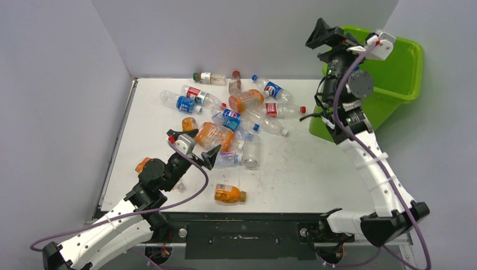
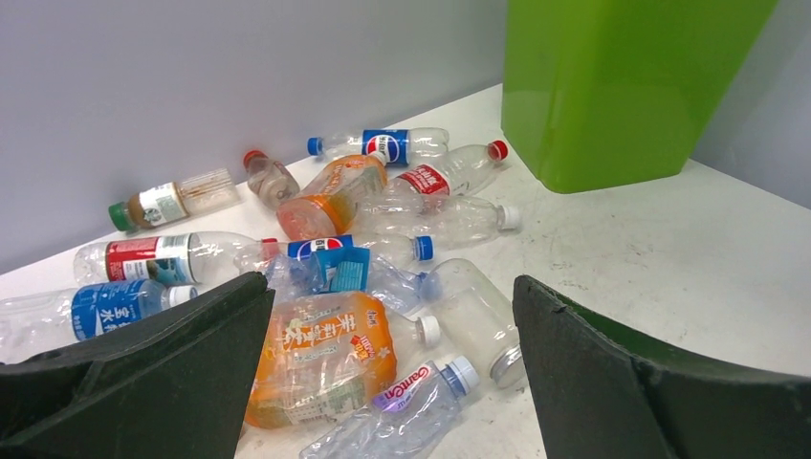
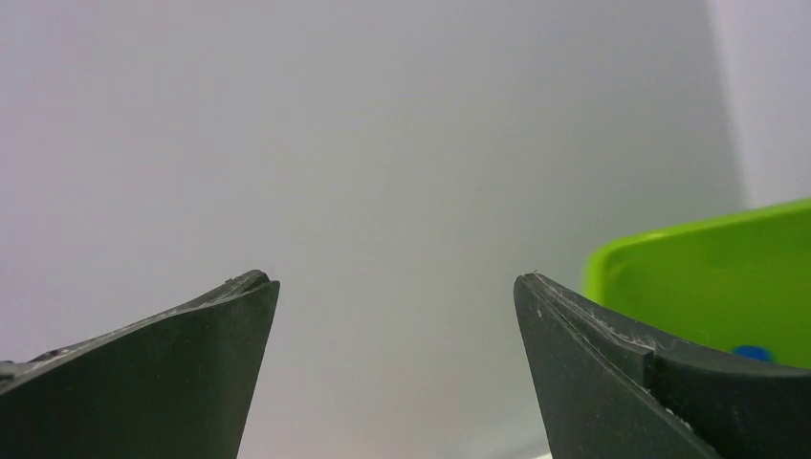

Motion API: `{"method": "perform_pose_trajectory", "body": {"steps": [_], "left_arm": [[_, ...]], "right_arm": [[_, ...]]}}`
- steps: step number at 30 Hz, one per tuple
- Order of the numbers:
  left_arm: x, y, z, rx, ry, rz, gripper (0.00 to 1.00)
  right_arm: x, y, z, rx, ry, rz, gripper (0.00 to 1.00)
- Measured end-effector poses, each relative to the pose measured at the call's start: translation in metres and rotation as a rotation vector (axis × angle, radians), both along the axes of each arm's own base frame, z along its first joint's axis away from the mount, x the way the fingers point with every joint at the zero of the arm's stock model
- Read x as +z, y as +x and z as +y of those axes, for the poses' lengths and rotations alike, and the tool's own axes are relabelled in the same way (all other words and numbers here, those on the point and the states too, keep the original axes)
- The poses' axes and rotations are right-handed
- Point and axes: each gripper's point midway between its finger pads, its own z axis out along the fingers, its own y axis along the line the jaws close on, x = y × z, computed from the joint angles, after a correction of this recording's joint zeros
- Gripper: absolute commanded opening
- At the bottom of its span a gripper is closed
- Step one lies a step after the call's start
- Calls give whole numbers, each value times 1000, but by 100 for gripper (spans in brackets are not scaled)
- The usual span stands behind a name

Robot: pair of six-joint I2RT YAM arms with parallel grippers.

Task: Put the plastic bottles in the bin
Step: Place the plastic bottle in the trash bin, then pick up the plastic bottle from the corner of the board.

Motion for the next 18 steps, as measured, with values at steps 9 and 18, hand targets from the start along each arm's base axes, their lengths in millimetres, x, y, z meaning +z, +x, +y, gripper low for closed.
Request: {"method": "perform_pose_trajectory", "body": {"steps": [9, 18], "left_arm": [[-8, 17, 17, 139, 24, 63, 96], [-22, 1, -10, -5, 167, 148, 96]], "right_arm": [[-57, -96, 140, 644, -60, 8, 100], [-330, -129, 178, 864, -79, 602, 100]]}}
